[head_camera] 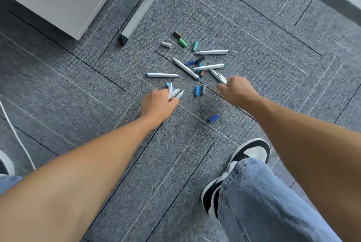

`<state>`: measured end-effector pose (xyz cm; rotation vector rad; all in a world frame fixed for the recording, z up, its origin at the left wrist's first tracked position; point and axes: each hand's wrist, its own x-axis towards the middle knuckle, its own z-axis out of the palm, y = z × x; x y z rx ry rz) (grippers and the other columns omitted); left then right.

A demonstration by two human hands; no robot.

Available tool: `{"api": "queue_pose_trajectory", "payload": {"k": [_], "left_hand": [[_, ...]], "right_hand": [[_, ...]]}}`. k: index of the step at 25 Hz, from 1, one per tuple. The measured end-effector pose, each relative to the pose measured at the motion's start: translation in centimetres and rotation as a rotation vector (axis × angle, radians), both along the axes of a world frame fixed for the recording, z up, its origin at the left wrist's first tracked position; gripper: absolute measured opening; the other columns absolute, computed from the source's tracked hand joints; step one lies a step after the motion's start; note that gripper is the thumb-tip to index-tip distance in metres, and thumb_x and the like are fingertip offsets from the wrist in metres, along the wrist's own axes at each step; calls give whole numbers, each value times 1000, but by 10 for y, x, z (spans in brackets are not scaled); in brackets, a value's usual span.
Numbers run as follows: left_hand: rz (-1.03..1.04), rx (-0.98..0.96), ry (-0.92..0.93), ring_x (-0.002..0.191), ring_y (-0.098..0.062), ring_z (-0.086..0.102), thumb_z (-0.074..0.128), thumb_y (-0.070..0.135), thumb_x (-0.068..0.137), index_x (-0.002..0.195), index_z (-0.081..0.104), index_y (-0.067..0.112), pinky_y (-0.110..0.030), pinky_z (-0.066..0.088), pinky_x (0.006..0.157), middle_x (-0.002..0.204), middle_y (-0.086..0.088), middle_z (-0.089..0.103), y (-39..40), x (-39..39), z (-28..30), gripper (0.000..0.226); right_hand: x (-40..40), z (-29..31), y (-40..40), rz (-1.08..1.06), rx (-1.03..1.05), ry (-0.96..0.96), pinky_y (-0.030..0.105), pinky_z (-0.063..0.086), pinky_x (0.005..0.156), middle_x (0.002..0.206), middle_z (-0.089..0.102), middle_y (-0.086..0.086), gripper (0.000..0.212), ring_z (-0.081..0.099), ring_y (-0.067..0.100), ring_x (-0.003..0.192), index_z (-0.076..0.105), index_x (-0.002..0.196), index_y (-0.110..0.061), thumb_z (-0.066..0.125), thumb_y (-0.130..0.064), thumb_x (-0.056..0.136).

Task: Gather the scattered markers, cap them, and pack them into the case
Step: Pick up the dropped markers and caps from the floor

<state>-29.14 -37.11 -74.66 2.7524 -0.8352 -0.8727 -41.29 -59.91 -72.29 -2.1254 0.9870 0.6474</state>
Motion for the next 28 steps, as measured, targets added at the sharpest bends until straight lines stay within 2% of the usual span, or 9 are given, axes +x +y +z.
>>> {"api": "queue_pose_trajectory", "payload": {"k": [3, 7, 10, 12, 14, 17, 21, 24, 28], "left_hand": [[61, -56, -32, 51, -8, 41, 44, 41, 106, 73, 51, 21, -26, 27, 47, 62, 7, 49, 4, -2, 4, 38], [130, -143, -59, 65, -12, 44, 46, 27, 105, 87, 50, 16, -26, 34, 57, 78, 4, 49, 4, -4, 1, 21], [112, -122, -51, 67, -19, 53, 47, 22, 104, 97, 50, 12, -33, 45, 55, 79, -3, 58, 2, -4, -2, 13], [84, -73, -40, 67, -26, 60, 49, 27, 104, 106, 52, 13, -37, 51, 55, 81, -7, 64, 0, -3, -5, 15], [59, -18, -16, 65, -22, 60, 56, 36, 101, 116, 52, 18, -30, 45, 50, 82, -3, 64, -3, -6, -8, 23], [37, 49, 27, 66, -18, 60, 65, 37, 97, 122, 51, 19, -28, 43, 46, 85, 1, 63, -6, -13, -12, 34], [-71, 49, 1, 61, -13, 54, 60, 38, 97, 103, 57, 16, -31, 51, 53, 76, 3, 57, -7, -12, -8, 23], [-115, -14, 1, 55, -9, 47, 57, 42, 97, 90, 57, 21, -27, 42, 49, 68, 7, 52, -6, -2, 4, 22], [47, -130, -76, 50, -9, 42, 56, 34, 98, 73, 49, 25, -23, 25, 46, 60, 10, 47, -3, 26, 10, 28]], "right_hand": [[2, -5, 1, -4, -90, 4, 27, 38, 48, 72, 56, 5, 37, 47, 16, 56, 55, 82, -9, 45, -33, 108], [10, -14, 4, -22, -290, -51, 42, 52, 61, 81, 59, 7, 12, 57, 23, 70, 50, 103, -10, 42, -17, 108], [20, -19, 6, -1, -362, -85, 39, 45, 59, 81, 57, 7, 10, 54, 22, 67, 49, 102, -9, 42, -11, 108], [23, -23, 7, 30, -375, -85, 38, 48, 59, 86, 59, 8, 12, 55, 21, 68, 53, 99, -10, 46, -15, 106], [22, -26, 11, 51, -364, -53, 39, 53, 63, 90, 59, 7, 7, 57, 22, 72, 53, 96, -11, 51, -14, 101], [17, -32, 15, 79, -384, -29, 32, 42, 58, 94, 56, 8, 10, 52, 20, 70, 51, 91, -12, 52, -9, 100], [12, -26, 13, 130, -367, -75, 24, 29, 49, 83, 52, 0, 20, 41, 9, 60, 48, 85, -15, 55, -25, 101], [10, -18, 9, 104, -387, -73, 25, 28, 47, 66, 49, -3, 29, 41, 11, 52, 45, 79, -16, 49, -33, 102], [13, -16, 4, 75, -391, -70, 24, 31, 45, 60, 49, -2, 34, 41, 13, 48, 49, 73, -14, 51, -32, 101]]}}
